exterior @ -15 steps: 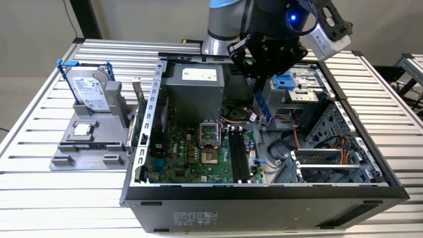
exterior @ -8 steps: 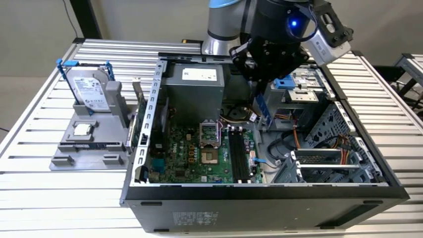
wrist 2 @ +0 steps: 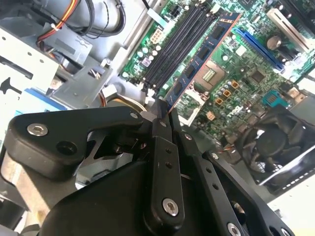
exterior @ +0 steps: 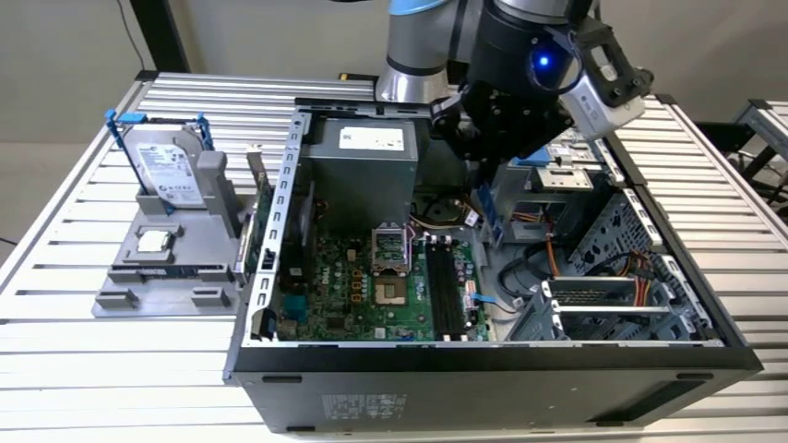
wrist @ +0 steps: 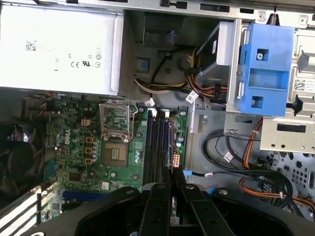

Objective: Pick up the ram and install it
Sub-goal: 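Insert the ram into the slot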

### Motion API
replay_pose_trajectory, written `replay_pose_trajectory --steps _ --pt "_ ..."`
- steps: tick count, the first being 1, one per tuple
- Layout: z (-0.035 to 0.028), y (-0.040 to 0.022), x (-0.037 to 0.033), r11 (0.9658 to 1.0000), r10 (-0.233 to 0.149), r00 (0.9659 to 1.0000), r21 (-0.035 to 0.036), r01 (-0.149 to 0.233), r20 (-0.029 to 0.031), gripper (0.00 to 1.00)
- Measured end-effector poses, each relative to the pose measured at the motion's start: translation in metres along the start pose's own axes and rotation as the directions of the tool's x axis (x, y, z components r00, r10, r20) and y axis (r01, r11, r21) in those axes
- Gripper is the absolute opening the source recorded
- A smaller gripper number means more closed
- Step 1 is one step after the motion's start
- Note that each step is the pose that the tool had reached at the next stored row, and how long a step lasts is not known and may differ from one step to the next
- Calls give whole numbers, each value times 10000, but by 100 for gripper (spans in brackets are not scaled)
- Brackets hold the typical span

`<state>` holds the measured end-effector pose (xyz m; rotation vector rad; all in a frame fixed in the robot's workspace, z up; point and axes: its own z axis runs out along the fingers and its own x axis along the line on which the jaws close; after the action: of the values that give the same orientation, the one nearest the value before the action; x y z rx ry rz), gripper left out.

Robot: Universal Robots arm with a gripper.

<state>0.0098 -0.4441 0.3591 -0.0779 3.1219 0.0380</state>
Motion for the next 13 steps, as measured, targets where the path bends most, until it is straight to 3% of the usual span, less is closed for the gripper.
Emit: replay_pose_trajectory --steps 13 --pt "236 -14 -79 9987 514 9987 9 -514 10 0"
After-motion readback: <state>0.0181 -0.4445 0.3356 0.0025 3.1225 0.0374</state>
